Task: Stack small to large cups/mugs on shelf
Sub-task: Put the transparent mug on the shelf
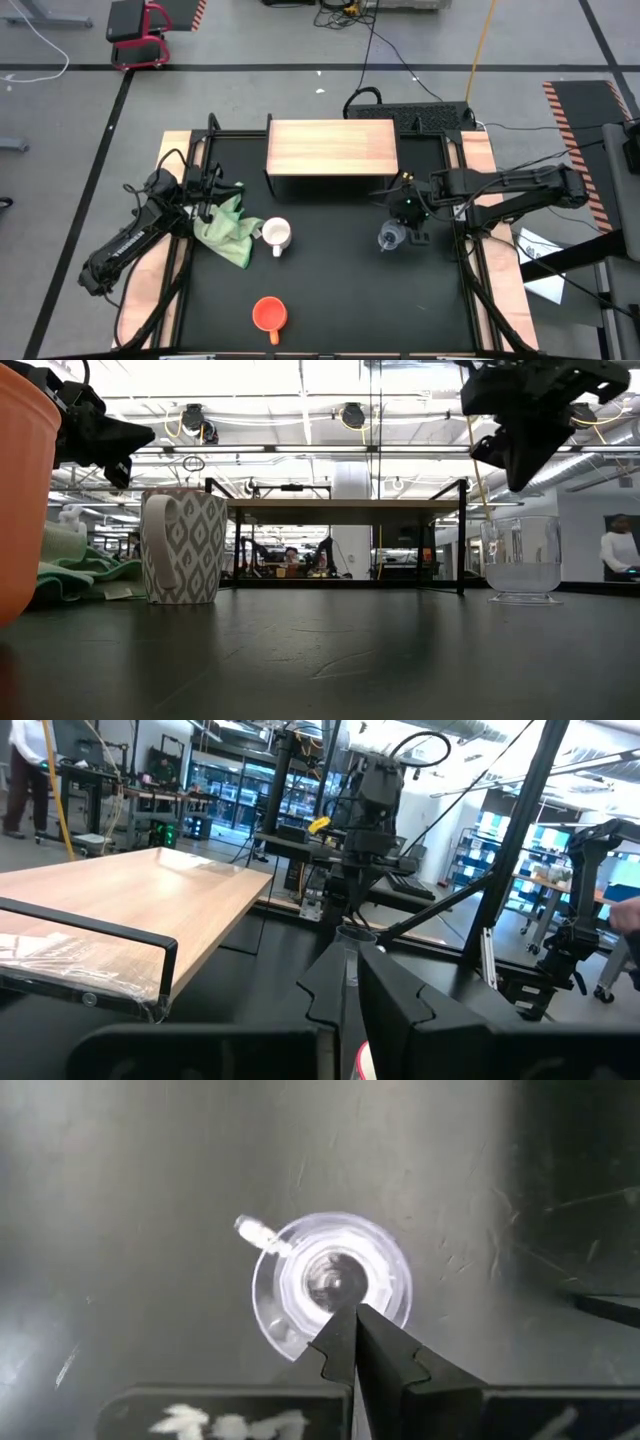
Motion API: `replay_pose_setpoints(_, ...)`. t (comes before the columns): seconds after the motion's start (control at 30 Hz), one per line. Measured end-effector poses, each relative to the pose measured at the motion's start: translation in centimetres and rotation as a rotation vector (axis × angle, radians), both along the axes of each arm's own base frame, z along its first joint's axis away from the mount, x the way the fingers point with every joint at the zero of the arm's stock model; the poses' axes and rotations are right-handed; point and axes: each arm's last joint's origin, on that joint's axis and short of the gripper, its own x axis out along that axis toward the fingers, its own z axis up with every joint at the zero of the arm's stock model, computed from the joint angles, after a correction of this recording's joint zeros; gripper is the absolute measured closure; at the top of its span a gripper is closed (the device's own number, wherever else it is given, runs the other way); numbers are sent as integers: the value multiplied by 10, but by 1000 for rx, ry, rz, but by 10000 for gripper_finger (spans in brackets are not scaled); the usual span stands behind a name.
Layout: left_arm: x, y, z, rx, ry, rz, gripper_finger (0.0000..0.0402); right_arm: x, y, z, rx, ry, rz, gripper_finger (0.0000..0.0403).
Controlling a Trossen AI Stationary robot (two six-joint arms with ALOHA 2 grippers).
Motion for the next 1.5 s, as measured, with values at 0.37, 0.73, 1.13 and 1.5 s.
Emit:
replay_pose_setpoints(0.37,0,0,0,4,0,0,371,5,1,-4,-4,-7,5,403)
replay_pose_setpoints(0.73,0,0,-1,-1,5,-1,371,14,1,-14,-26,17,68,403)
replay_pose_setpoints(1.13,0,0,0,2,4,-3,371,17,1,-18,-29,34,74,403)
replay_pose_setpoints(1.5,0,0,0,3,4,-3,371,18,1,-18,-36,24,88,403)
